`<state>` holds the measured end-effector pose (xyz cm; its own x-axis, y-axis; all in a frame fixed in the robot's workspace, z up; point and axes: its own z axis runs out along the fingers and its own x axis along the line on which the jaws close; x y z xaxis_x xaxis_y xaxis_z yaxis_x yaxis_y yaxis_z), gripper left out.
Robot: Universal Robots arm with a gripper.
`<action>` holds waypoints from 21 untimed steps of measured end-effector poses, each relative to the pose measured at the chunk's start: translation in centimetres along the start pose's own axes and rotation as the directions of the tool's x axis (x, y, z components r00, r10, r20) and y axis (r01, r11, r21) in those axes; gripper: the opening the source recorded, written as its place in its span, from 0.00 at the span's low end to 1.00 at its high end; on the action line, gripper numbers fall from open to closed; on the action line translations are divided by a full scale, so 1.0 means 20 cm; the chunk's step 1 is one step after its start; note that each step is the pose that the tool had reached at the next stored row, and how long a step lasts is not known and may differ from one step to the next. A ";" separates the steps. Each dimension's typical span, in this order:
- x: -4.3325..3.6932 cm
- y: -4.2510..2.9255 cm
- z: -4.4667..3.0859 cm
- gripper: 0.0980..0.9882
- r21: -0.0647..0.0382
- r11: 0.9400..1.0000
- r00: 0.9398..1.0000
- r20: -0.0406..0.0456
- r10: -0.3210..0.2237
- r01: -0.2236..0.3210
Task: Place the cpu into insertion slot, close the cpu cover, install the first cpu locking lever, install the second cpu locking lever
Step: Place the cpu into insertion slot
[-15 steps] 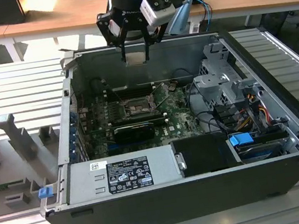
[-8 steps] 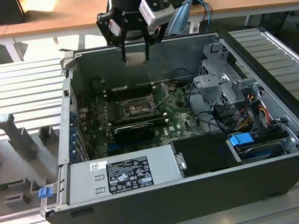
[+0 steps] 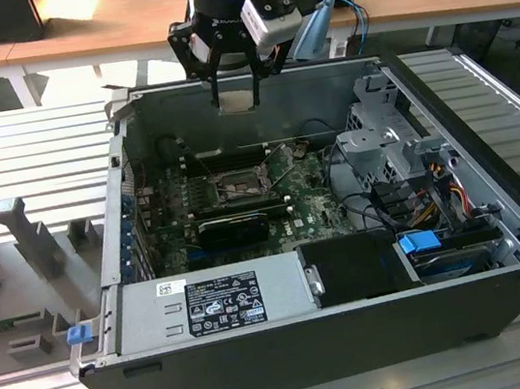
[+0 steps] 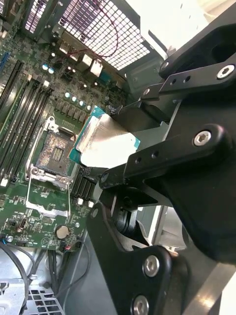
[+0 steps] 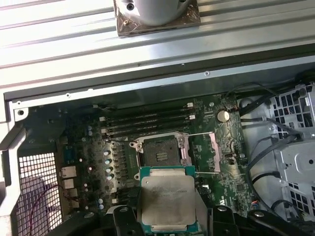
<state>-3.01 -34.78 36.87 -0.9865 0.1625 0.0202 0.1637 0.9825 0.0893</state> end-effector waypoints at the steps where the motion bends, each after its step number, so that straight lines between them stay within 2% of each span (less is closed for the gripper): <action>1: 0.000 0.000 0.000 0.48 0.000 1.000 1.000 0.000 0.003 -0.003; 9: 0.000 0.000 0.000 0.48 -0.001 0.999 0.999 0.004 0.045 -0.045; 12: 0.000 0.000 0.000 0.48 -0.002 0.997 0.997 0.007 0.081 -0.081; 16: 0.000 0.000 0.000 0.48 -0.002 0.995 0.995 0.009 0.098 -0.098; 17: 0.000 0.000 0.000 0.48 -0.003 0.994 0.994 0.010 0.109 -0.109; 19: 0.002 0.000 0.000 0.48 -0.004 0.987 0.987 0.014 0.163 -0.163; 21: 0.005 -0.001 0.000 0.48 -0.005 0.985 0.985 0.015 0.171 -0.171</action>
<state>-3.12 -34.78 36.88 -0.9441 0.3291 0.0203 0.3296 0.9399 0.0892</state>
